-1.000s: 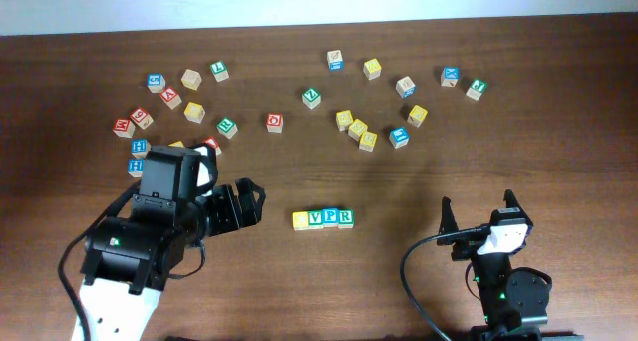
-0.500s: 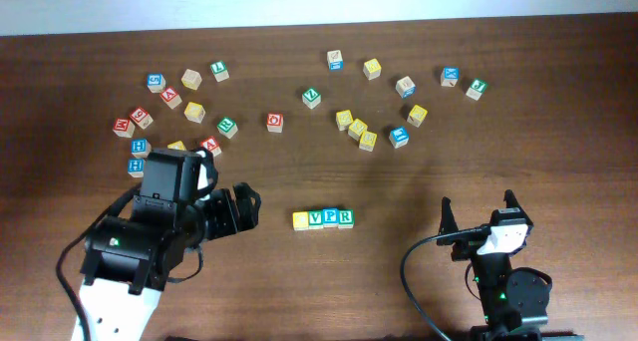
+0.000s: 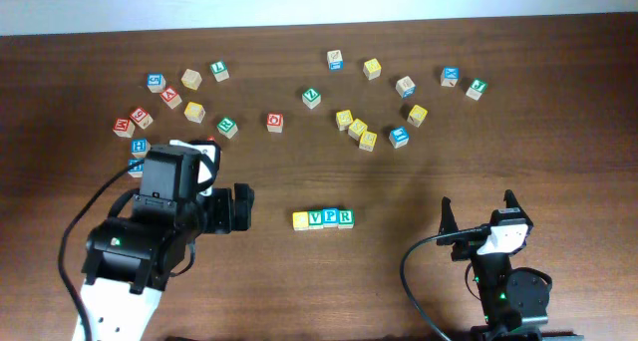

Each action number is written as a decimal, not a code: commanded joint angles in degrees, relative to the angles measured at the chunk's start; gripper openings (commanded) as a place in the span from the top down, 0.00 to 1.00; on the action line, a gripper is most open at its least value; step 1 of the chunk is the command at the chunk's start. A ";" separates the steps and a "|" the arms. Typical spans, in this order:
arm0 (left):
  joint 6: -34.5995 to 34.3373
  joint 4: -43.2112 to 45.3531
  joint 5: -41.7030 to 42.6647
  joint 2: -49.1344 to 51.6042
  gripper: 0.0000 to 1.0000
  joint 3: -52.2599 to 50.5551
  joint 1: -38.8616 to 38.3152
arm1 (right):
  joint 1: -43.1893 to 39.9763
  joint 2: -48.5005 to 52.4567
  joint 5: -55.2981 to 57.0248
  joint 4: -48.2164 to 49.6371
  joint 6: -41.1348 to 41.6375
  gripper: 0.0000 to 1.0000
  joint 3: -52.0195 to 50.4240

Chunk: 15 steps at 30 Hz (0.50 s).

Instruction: Spell out CVPR

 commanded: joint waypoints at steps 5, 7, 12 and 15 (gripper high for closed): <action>1.73 1.25 0.61 -9.77 0.01 -6.16 1.84 | 0.11 -0.61 0.68 -0.33 0.63 0.02 -0.31; 1.75 1.27 0.37 -13.68 0.01 -6.80 2.43 | 0.11 -0.61 0.68 -0.33 0.63 0.02 -0.31; 1.75 1.51 -2.95 -25.88 0.01 -13.70 5.77 | 0.11 -0.61 0.68 -0.33 0.63 0.02 -0.31; 1.73 1.49 -2.78 -30.88 0.01 -18.29 7.58 | 0.11 -0.61 0.68 -0.33 0.63 0.02 -0.31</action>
